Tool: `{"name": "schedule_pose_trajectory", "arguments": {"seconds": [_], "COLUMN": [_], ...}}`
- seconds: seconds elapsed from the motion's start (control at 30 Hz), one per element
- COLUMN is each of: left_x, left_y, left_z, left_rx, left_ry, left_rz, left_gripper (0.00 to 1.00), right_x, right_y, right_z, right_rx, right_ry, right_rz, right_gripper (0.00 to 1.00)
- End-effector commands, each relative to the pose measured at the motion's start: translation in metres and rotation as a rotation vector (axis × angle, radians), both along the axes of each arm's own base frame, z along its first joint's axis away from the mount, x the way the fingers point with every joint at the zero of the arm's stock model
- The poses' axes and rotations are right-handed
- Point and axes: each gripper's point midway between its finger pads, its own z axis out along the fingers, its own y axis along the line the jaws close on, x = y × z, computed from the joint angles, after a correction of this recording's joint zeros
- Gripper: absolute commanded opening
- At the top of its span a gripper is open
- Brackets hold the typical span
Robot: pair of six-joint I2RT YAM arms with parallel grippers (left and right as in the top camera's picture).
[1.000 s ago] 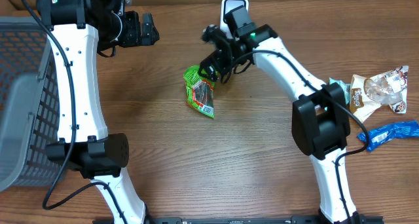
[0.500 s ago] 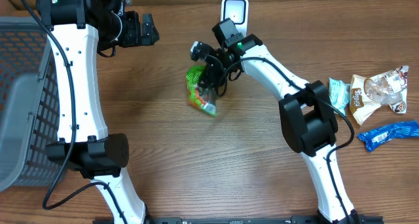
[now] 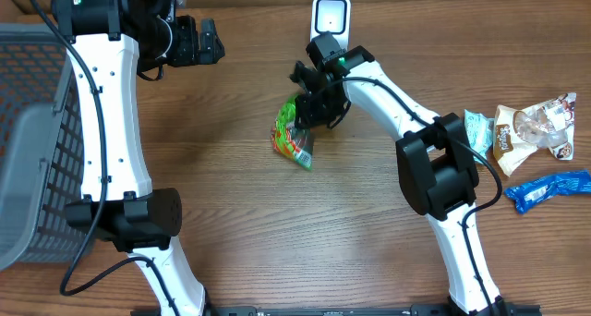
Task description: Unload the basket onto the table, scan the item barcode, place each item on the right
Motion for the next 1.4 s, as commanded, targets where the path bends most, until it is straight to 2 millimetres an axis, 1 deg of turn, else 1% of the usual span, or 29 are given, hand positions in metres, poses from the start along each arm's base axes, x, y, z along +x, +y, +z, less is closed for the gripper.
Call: {"name": "schedule_pose_trajectory", "arguments": {"seconds": [0.0,0.03,0.1,0.17,0.23,0.3,0.33,0.4,0.47,0.53,0.6,0.67,0.77,0.83,0.9,1.0,1.1,1.23,1.3,1.37], "left_x": [-0.001,-0.001,-0.001,-0.001,-0.001,-0.001,-0.001,-0.001,-0.001,-0.001,-0.001,-0.001,-0.001,-0.001,-0.001,-0.001,-0.001,-0.001,-0.001,-0.001], "left_y": [-0.003,-0.003,-0.003,-0.003,-0.003,-0.003,-0.003,-0.003,-0.003,-0.003,-0.003,-0.003,-0.003,-0.003,-0.003,-0.003,-0.003,-0.003,-0.003,-0.003], "left_z": [0.001,0.001,0.001,0.001,0.001,0.001,0.001,0.001,0.001,0.001,0.001,0.001,0.001,0.001,0.001,0.001,0.001,0.001,0.001,0.001], "left_rx": [-0.004,-0.004,-0.004,-0.004,-0.004,-0.004,-0.004,-0.004,-0.004,-0.004,-0.004,-0.004,-0.004,-0.004,-0.004,-0.004,-0.004,-0.004,-0.004,-0.004], "left_ry": [-0.001,-0.001,-0.001,-0.001,-0.001,-0.001,-0.001,-0.001,-0.001,-0.001,-0.001,-0.001,-0.001,-0.001,-0.001,-0.001,-0.001,-0.001,-0.001,-0.001], "left_rz": [0.007,0.007,0.007,0.007,0.007,0.007,0.007,0.007,0.007,0.007,0.007,0.007,0.007,0.007,0.007,0.007,0.007,0.007,0.007,0.007], "left_gripper": [1.0,1.0,1.0,1.0,1.0,1.0,0.99,1.0,1.0,1.0,1.0,1.0,1.0,1.0,1.0,1.0,1.0,1.0,1.0,1.0], "right_x": [-0.018,-0.023,-0.028,-0.027,-0.021,-0.009,0.0,0.018,0.031,0.041,0.049,0.055,0.061,0.066,0.064,0.054,0.049,0.04,0.034,0.03], "right_y": [0.009,0.015,0.024,0.026,0.023,0.018,0.015,0.009,0.002,-0.006,-0.014,-0.018,-0.016,-0.012,-0.003,0.012,0.019,0.026,0.029,0.031], "right_z": [0.015,0.018,0.022,0.027,0.035,0.047,0.056,0.071,0.082,0.089,0.088,0.086,0.081,0.078,0.08,0.09,0.093,0.083,0.072,0.056], "right_rx": [-0.048,-0.026,0.011,0.022,0.032,0.056,0.081,0.125,0.154,0.169,0.165,0.16,0.162,0.172,0.221,0.333,0.37,0.374,0.374,0.373], "right_ry": [0.242,0.271,0.295,0.294,0.281,0.235,0.183,0.06,-0.083,-0.241,-0.373,-0.475,-0.582,-0.626,-0.647,-0.661,-0.658,-0.621,-0.589,-0.552], "right_rz": [-0.389,-0.383,-0.366,-0.364,-0.372,-0.361,-0.32,-0.204,-0.04,0.169,0.352,0.49,0.623,0.652,0.67,0.704,0.715,0.73,0.737,0.741], "right_gripper": [0.32,0.38,0.47,0.5,0.53,0.56,0.6,0.77,1.0,1.0,1.0,1.0,1.0,1.0,1.0,1.0,1.0,1.0,1.0,1.0]}}
